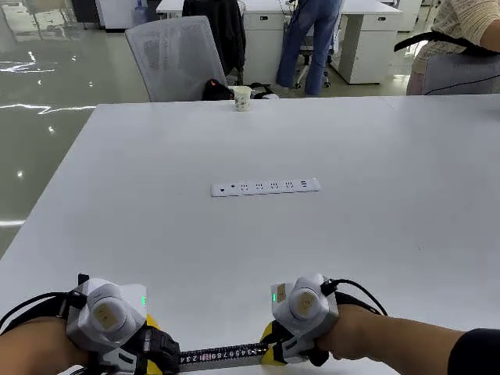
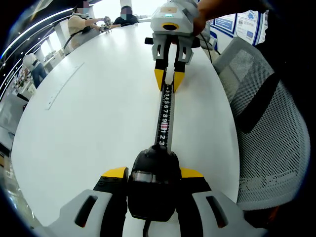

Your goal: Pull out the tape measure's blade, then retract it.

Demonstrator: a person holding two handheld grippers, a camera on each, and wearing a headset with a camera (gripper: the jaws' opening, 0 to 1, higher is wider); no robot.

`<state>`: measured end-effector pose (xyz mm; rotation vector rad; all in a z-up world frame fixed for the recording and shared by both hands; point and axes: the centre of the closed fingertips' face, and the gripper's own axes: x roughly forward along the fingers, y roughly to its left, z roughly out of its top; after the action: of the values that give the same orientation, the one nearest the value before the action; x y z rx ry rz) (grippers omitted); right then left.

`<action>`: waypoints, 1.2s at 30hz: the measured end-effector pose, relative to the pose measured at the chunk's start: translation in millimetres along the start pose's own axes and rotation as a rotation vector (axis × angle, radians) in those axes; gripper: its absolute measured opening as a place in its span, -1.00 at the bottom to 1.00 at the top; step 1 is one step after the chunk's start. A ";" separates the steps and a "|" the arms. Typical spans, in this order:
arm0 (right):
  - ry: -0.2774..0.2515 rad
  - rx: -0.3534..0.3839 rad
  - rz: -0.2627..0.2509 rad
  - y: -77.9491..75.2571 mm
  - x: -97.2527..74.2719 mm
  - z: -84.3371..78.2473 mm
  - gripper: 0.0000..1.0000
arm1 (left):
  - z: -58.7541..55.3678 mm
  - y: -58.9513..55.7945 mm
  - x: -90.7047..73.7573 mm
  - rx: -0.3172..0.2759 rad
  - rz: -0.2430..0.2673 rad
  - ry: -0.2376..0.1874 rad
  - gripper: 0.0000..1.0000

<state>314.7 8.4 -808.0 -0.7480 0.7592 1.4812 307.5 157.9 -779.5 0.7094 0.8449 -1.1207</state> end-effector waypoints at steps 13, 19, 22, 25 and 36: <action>0.007 0.005 0.000 -0.5 -4.0 -6.6 -0.80 | -0.1 -0.5 0.0 -0.002 0.005 -0.001 -0.35; 0.009 0.006 0.000 -1.4 -5.9 -10.2 -0.80 | -0.1 -0.3 -0.1 -0.003 0.005 -0.001 -0.35; 0.009 0.006 0.001 -1.2 -7.0 -10.9 -0.80 | 0.0 -0.1 0.0 -0.004 0.005 -0.002 -0.35; 0.010 0.005 0.000 -1.2 -7.6 -11.7 -0.80 | 0.3 -0.6 -0.2 -0.005 0.006 -0.002 -0.35; 0.012 0.017 -0.002 -2.1 -11.9 -18.1 -0.80 | 0.5 -0.9 -0.2 -0.007 0.006 -0.004 -0.34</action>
<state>317.5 -13.2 -808.7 -0.7452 0.7789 1.4677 306.7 157.3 -779.1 0.7033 0.8431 -1.1130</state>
